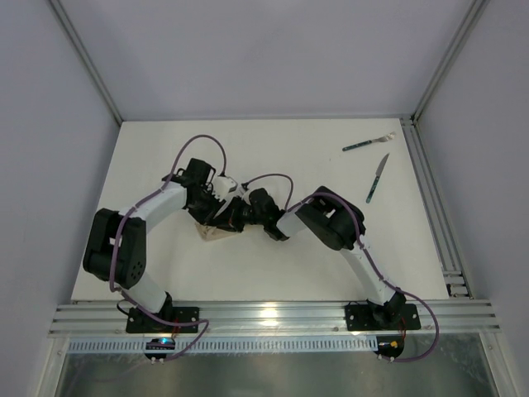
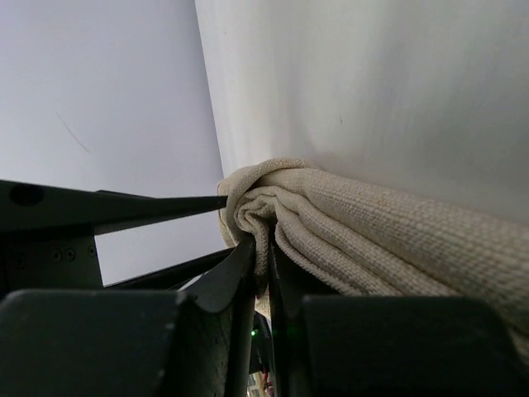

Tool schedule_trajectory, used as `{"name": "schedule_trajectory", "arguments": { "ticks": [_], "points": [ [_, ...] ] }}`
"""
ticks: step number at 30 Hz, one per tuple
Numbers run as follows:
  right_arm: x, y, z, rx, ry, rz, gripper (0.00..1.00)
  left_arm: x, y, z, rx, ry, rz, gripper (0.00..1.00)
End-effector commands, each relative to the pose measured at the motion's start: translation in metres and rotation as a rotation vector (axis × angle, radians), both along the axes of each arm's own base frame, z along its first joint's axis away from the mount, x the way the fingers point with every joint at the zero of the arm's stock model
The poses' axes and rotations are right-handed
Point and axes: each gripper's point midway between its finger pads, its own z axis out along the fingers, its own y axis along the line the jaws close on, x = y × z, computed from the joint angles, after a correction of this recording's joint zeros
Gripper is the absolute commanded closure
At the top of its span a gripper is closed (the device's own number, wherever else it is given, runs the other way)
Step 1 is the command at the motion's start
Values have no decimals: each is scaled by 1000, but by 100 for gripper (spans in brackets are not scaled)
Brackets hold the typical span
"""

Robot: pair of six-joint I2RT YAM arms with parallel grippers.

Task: Fold the napkin into a case and place the utensils inside
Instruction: Grasp the top corner of the smaller rectangle folded napkin from the folded napkin.

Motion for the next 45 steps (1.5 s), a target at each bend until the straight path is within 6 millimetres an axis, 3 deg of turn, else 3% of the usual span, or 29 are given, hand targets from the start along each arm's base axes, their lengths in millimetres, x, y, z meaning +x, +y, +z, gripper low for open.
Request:
{"name": "schedule_trajectory", "arguments": {
  "ticks": [1, 8, 13, 18, 20, 24, 28, 31, 38, 45],
  "points": [
    [15, 4, 11, 13, -47, -66, 85, -18, -14, -14, -76, 85, -67, 69],
    [16, 1, 6, -3, -28, -83, 80, -24, -26, -12, -152, 105, -109, 58],
    [17, 1, 7, -5, -28, -92, 80, -19, -24, 10, -253, 118, -76, 54],
    [19, 3, 5, 1, -24, -93, 90, -30, -26, 26, -303, 139, -117, 50],
    [19, 4, 5, 1, -24, -93, 93, -33, -25, 22, -290, 151, -118, 50],
    [19, 4, 7, 3, -30, -93, 94, -18, 2, -5, -112, 102, -59, 49],
    [19, 4, 8, 3, -35, -87, 94, -4, 3, -5, -36, -8, -62, 49],
    [18, 4, 10, 11, -40, -78, 94, 3, 0, -6, -13, -72, -73, 53],
    [12, 3, 26, 12, -103, -31, 74, -2, 7, -27, 24, -39, -59, 98],
    [19, -12, 19, -16, -109, -51, 70, -2, 6, -16, 2, -68, -55, 100]
  ]
}}
